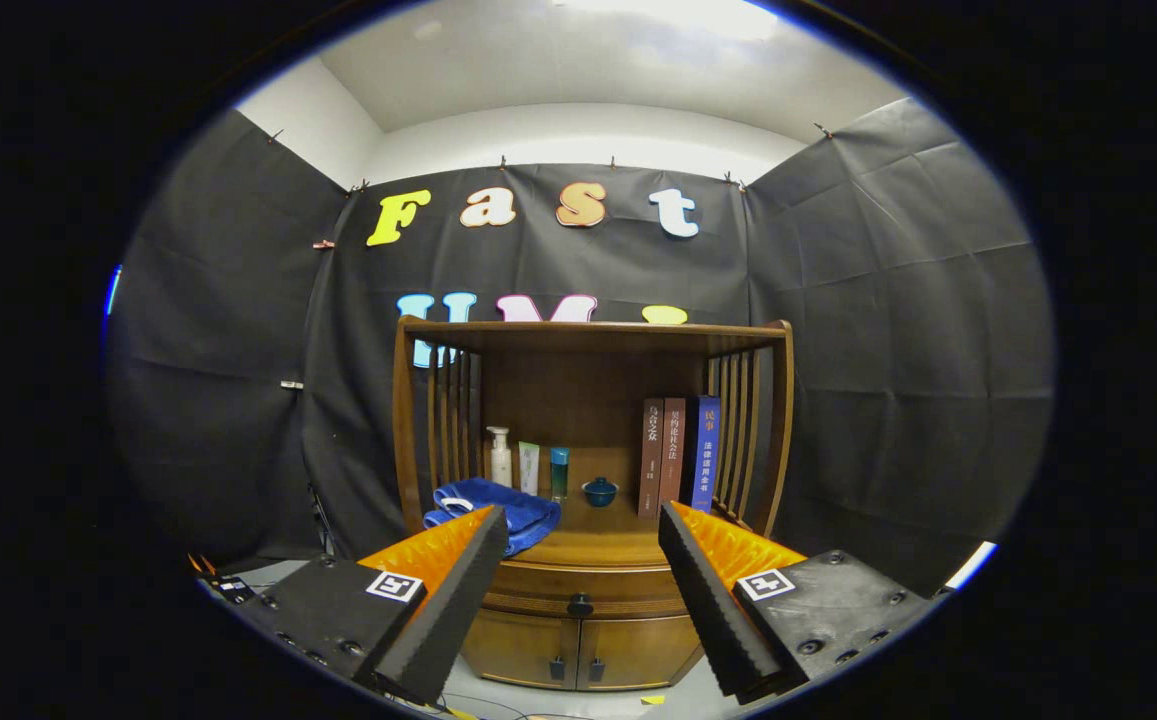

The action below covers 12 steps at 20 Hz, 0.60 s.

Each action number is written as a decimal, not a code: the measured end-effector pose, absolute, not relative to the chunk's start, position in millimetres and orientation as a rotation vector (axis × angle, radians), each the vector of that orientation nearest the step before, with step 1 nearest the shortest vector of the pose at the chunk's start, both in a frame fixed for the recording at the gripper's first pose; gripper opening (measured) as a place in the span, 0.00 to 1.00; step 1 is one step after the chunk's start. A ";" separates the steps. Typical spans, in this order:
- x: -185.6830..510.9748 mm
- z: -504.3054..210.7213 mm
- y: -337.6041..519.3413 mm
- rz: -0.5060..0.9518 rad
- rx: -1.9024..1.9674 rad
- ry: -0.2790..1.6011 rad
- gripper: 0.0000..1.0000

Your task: Pull open the drawer, take out the items inside it, and place them on the countertop above the cabinet.

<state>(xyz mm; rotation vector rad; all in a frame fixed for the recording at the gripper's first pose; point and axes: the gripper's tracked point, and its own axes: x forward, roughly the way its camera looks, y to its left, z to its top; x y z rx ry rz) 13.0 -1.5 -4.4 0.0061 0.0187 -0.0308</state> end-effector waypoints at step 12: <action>21.3 -34.1 -14.3 -0.046 0.038 0.073 0.99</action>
